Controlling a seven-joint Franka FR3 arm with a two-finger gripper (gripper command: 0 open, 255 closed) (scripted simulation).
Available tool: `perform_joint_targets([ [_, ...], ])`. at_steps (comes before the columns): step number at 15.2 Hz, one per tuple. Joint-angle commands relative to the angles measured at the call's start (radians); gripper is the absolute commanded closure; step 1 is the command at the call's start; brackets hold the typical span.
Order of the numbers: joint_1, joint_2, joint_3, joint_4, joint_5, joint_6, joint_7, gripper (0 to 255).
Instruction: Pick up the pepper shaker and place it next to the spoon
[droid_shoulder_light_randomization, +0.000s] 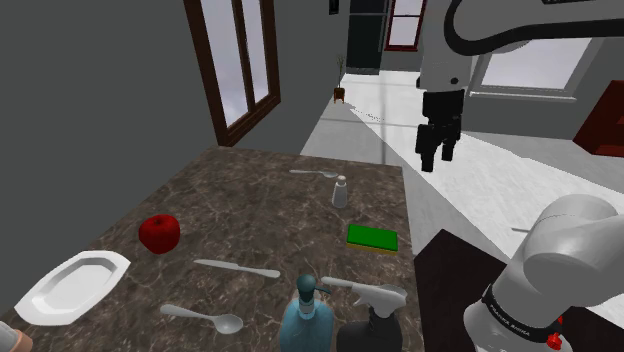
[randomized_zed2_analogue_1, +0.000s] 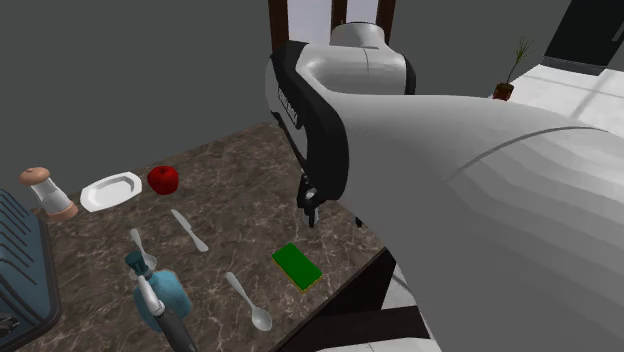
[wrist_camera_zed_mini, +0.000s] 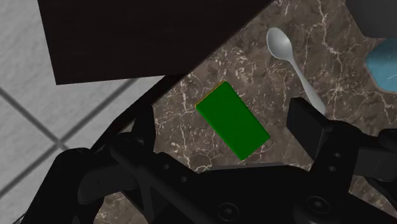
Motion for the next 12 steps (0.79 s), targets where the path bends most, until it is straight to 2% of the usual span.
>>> perform_joint_targets([
  [1,0.000,0.000,0.000,0.000,0.000,0.000,0.000,0],
  [7,0.013,0.248,0.022,0.093,-0.010,0.141,-0.001,0],
  [12,0.021,0.456,0.037,0.208,-0.024,0.223,0.003,0],
])
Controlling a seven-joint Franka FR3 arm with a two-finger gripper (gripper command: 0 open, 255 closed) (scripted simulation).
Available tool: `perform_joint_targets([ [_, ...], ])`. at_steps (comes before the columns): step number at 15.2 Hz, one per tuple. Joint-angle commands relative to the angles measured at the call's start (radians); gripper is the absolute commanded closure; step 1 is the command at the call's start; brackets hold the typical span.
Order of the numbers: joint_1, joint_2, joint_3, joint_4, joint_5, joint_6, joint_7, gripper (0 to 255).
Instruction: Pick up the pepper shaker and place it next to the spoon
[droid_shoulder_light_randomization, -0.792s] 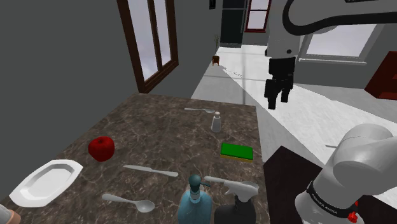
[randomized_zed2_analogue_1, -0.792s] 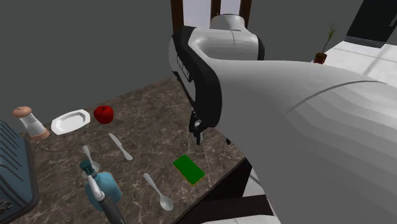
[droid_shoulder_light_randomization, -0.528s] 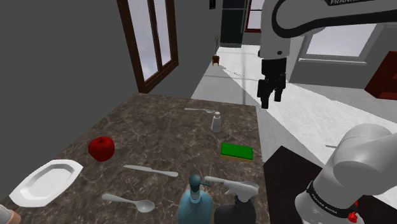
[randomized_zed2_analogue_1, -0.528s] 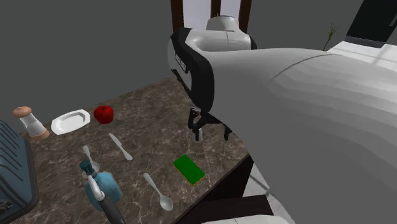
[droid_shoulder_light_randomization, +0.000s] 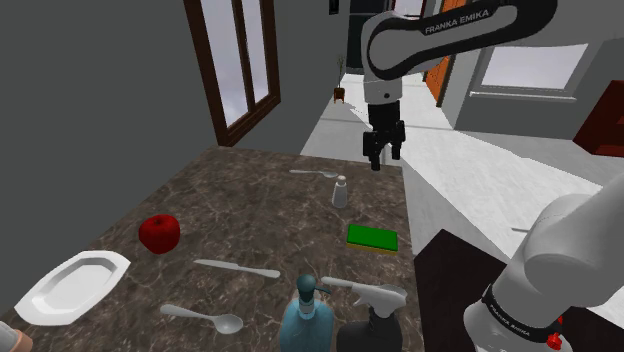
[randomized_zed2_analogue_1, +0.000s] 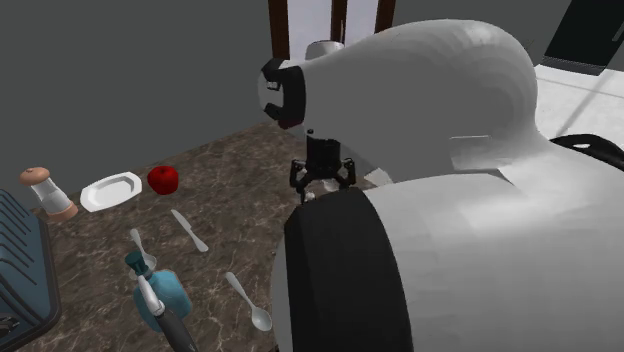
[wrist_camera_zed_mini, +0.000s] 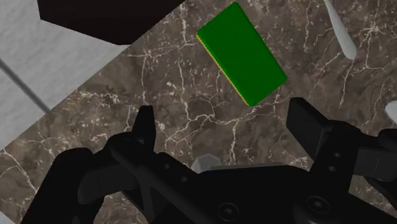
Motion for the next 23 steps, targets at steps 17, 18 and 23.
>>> perform_joint_targets([
  [17,0.023,0.514,0.028,0.330,-0.057,0.152,0.027,0],
  [18,0.023,0.514,0.028,0.317,-0.058,0.165,0.028,0],
  [23,0.023,0.514,0.028,0.297,-0.058,0.186,0.028,0],
])
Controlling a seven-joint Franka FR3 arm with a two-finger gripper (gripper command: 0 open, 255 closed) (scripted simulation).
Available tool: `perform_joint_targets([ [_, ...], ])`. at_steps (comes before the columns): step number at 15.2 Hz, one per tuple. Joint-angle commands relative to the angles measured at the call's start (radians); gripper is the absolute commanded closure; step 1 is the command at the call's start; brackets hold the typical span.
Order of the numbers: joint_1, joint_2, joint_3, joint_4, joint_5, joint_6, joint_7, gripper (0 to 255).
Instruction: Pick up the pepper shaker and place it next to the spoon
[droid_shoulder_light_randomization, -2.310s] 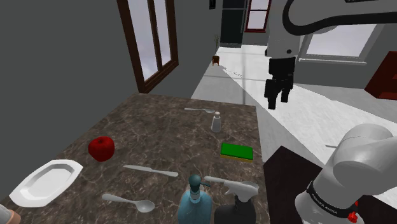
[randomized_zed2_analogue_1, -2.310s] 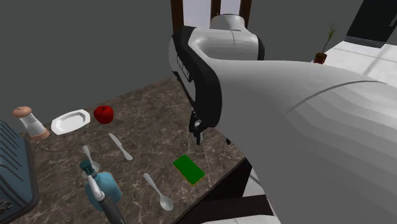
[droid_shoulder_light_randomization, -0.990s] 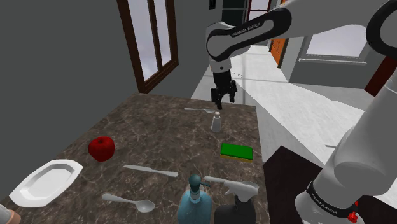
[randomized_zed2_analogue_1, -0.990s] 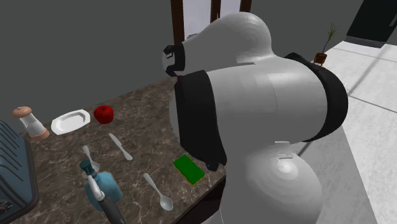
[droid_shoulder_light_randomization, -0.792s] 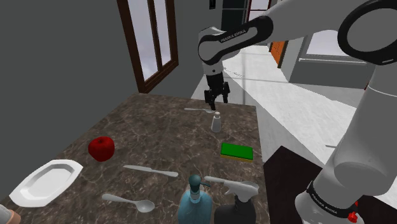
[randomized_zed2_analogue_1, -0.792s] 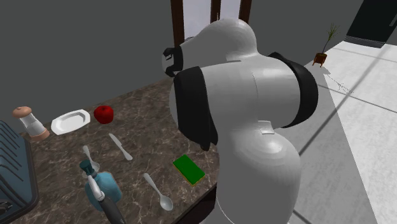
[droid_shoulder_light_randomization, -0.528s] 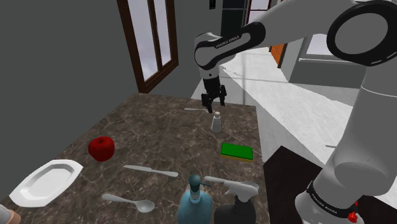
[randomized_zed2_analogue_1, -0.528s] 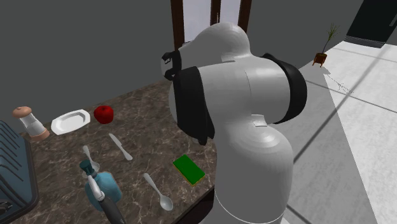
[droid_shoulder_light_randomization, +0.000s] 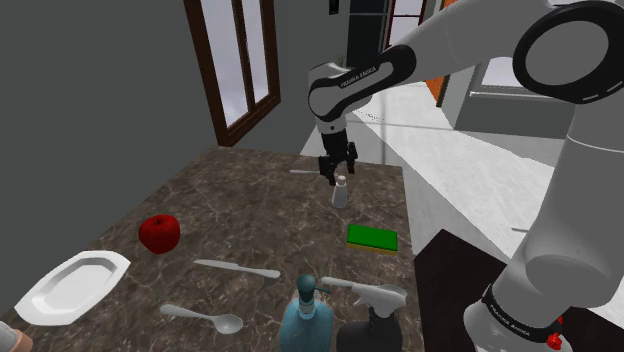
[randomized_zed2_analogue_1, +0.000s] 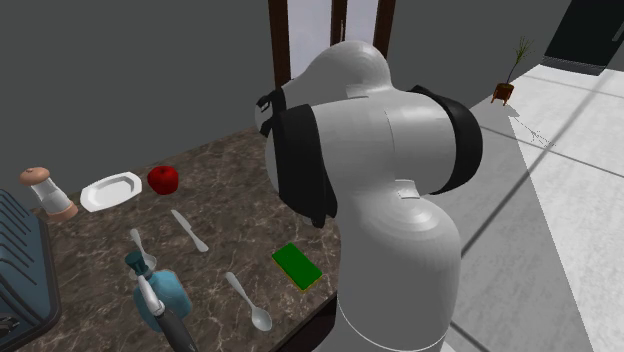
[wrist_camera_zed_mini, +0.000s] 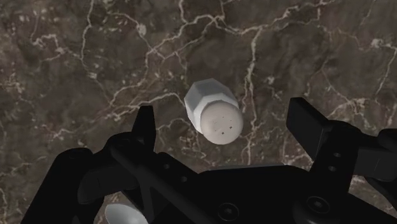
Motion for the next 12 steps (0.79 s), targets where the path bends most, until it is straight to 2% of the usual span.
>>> perform_joint_targets([
  [1,0.000,0.000,0.000,-0.001,0.000,0.001,0.000,0],
  [4,0.000,0.000,0.000,-0.001,0.000,0.001,0.000,0],
  [5,0.000,0.000,0.000,-0.001,0.000,0.001,0.000,255],
  [12,0.000,0.000,0.000,-0.001,0.000,0.001,0.000,255],
])
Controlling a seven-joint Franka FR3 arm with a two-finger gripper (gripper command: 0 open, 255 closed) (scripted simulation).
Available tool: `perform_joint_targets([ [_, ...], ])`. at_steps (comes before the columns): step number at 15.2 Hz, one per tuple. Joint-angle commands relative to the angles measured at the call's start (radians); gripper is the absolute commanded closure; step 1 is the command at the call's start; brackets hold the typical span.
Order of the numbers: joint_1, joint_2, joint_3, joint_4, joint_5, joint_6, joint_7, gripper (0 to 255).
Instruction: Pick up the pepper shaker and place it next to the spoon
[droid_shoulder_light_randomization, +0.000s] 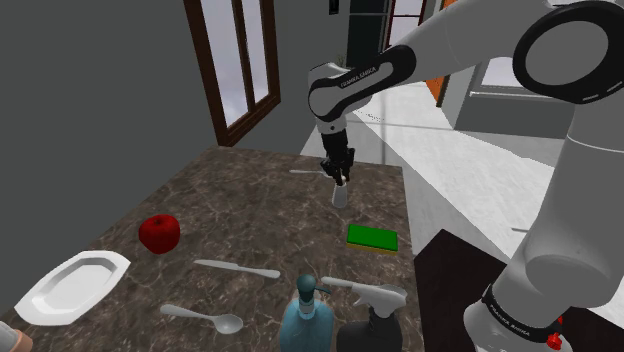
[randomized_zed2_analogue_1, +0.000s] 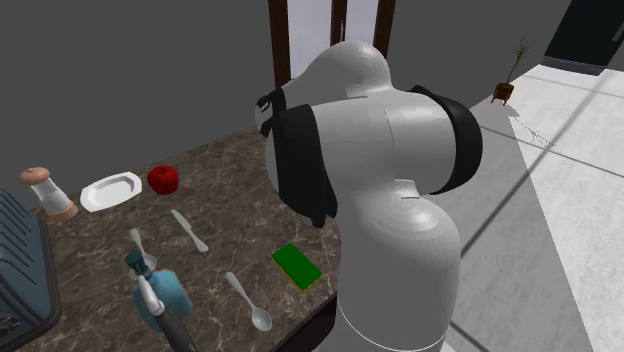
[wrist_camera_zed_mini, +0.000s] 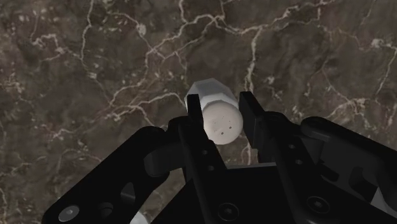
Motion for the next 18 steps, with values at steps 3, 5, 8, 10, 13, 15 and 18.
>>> perform_joint_targets([
  [3,0.000,-0.005,0.000,0.007,0.000,-0.012,0.000,255],
  [5,0.000,-0.015,0.000,0.021,0.001,-0.037,-0.001,255],
  [8,0.000,-0.029,0.000,0.045,0.001,-0.074,-0.001,255],
  [10,0.000,-0.037,0.000,0.062,0.001,-0.099,-0.002,255],
  [13,0.000,-0.048,0.000,0.089,0.002,-0.137,-0.002,255],
  [15,0.000,-0.054,0.000,0.108,0.002,-0.162,-0.003,255],
  [18,0.000,-0.062,0.000,0.139,0.002,-0.201,-0.003,255],
])
